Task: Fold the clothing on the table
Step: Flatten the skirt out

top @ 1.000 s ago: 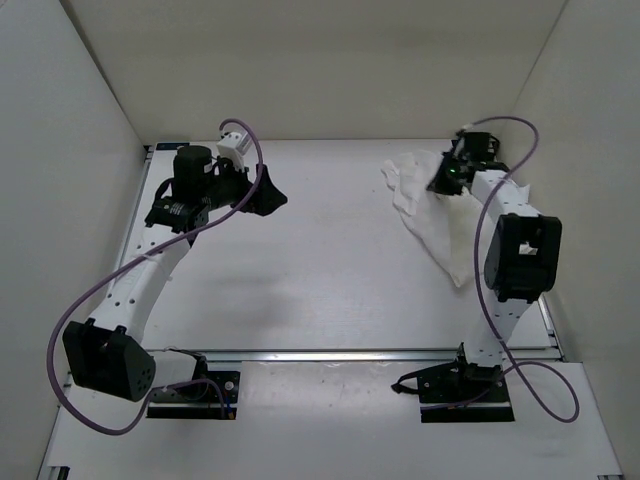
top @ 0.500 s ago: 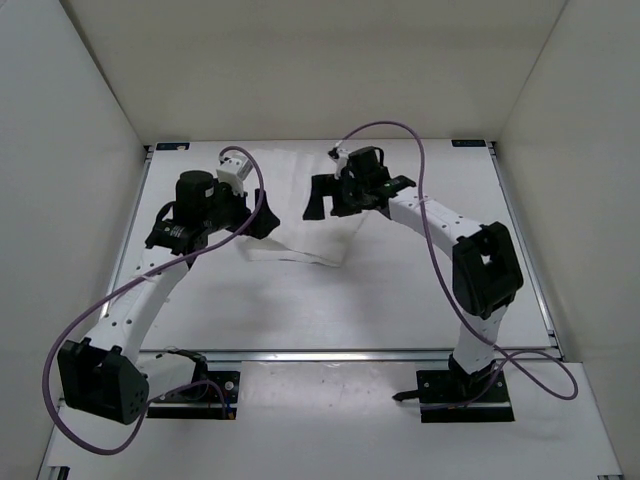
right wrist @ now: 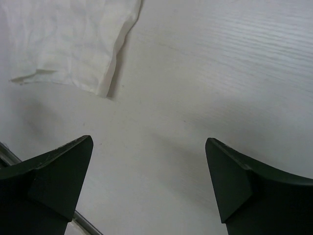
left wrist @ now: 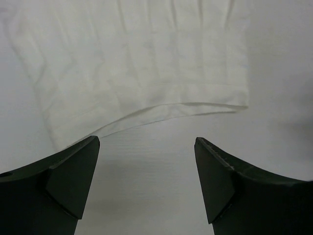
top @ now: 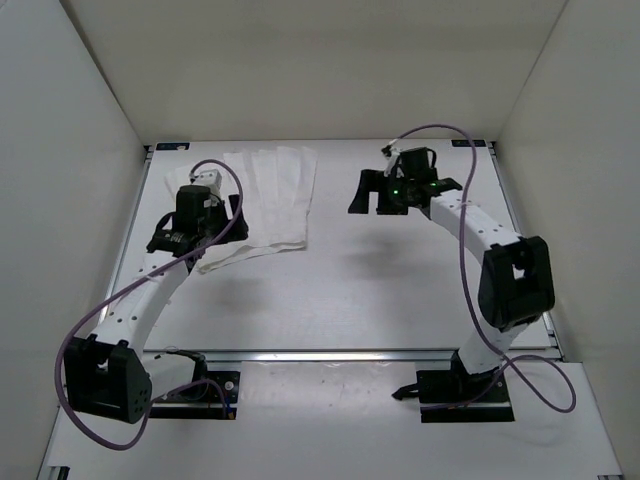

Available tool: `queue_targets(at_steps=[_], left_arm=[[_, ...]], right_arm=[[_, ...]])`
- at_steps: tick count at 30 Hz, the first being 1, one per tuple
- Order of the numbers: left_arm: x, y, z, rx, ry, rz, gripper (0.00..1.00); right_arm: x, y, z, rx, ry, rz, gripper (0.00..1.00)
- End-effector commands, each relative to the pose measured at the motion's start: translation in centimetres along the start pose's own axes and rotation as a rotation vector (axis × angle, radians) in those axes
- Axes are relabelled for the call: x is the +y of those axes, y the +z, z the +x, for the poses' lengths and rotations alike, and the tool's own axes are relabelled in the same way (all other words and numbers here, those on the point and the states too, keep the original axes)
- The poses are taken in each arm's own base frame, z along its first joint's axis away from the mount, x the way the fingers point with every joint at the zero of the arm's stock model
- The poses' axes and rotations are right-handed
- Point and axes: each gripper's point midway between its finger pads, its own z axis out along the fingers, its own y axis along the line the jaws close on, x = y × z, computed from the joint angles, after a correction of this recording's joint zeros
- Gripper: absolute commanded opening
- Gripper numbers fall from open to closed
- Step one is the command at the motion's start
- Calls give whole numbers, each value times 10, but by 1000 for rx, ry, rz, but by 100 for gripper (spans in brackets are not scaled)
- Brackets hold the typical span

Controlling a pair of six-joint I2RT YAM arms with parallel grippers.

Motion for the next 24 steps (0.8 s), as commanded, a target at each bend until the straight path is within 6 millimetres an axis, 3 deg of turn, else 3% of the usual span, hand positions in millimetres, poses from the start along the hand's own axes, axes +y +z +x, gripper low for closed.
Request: queue_targets(at_steps=[1, 4, 8, 11, 18, 24], left_arm=[[37, -6, -9, -46, -109, -210, 89], [54, -3, 6, -23, -160, -288, 89], [74, -1, 31, 12, -237, -364, 86], [77, -1, 41, 27, -257, -381, 86], [79, -1, 47, 27, -359, -384, 86], [94, -5, 55, 25, -450, -448, 92]], right_arm=[[22, 34, 21, 115, -40, -51, 96], [35, 63, 33, 167, -53, -82, 95], [49, 86, 40, 196, -19, -125, 91], [56, 106, 27, 172, -45, -125, 92], [77, 133, 10, 181, -48, -172, 97], [78, 139, 35, 252, -22, -187, 92]])
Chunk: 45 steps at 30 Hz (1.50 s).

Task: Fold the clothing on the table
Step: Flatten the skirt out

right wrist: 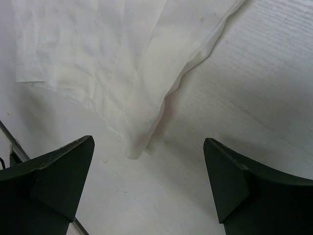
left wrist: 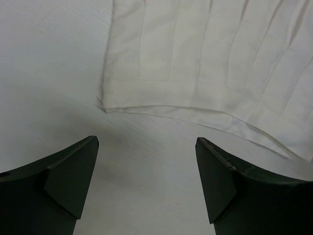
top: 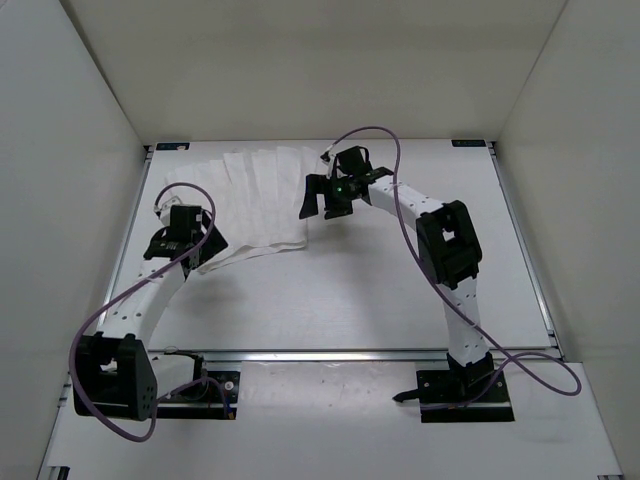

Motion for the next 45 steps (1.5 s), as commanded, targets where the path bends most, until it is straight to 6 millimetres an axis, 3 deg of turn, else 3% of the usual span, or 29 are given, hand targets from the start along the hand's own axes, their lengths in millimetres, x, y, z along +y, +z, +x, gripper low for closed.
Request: queue_targets(at_steps=[1, 10, 19, 25, 26, 27, 30, 35, 36, 37, 40, 45], left_arm=[[15, -4, -1, -21, -64, -56, 92], [22, 1, 10, 9, -140, -53, 92], [33, -7, 6, -7, -142, -73, 89], [33, -10, 6, -18, -148, -61, 89], [35, -8, 10, -7, -142, -66, 89], [33, -8, 8, -9, -147, -58, 89], [31, -3, 16, 17, -158, -31, 89], [5, 5, 33, 75, -158, 124, 86], [6, 8, 40, 95, -178, 126, 85], [5, 9, 45, 108, -185, 136, 84], [20, 17, 49, 109, -232, 81, 80], [24, 29, 58, 120, -259, 55, 81]], right_arm=[[9, 6, 11, 30, 4, -10, 91], [6, 26, 48, 116, 4, 8, 87], [1, 41, 47, 119, 27, 26, 75], [3, 43, 42, 114, 29, 46, 26], [0, 42, 43, 117, 33, 58, 8], [3, 42, 42, 116, 34, 61, 0], [6, 40, 38, 103, 38, 56, 0], [1, 10, 24, 41, 49, 81, 0], [-4, 7, 31, 54, 65, 82, 0], [-2, -1, 25, 30, 60, 80, 0], [-11, -14, 36, 25, 87, 81, 0], [-7, -15, 52, 51, 90, 59, 0]])
